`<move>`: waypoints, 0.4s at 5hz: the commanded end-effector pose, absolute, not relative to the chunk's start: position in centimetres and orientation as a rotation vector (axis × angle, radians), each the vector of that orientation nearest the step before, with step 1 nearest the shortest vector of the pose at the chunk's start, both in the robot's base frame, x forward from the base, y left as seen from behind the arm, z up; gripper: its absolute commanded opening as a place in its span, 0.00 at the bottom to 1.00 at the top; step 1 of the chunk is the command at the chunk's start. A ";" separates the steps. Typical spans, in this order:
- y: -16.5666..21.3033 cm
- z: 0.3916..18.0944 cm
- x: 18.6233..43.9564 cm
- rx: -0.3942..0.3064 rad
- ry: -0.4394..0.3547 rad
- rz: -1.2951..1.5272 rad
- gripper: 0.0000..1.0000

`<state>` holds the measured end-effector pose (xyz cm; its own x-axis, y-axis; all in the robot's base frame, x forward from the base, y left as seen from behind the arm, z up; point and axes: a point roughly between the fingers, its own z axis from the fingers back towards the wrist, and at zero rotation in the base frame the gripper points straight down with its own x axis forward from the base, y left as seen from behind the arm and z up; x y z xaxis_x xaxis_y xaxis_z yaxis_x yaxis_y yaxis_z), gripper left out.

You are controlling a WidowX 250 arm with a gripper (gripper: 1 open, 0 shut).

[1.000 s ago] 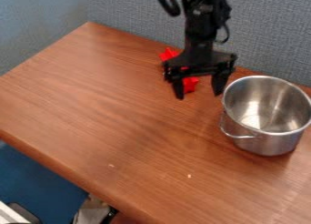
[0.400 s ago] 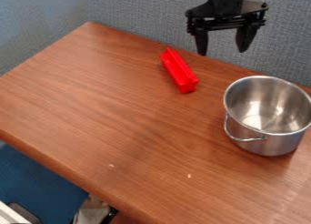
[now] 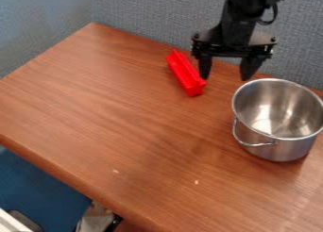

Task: Move the red object from the metal pot to the table

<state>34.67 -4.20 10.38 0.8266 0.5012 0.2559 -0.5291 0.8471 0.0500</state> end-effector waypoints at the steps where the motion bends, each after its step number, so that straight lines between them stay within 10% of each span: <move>1: -3.8 11.5 34.0 0.160 -0.310 0.548 1.00; 2: -2.4 11.4 35.6 0.142 -0.303 0.495 1.00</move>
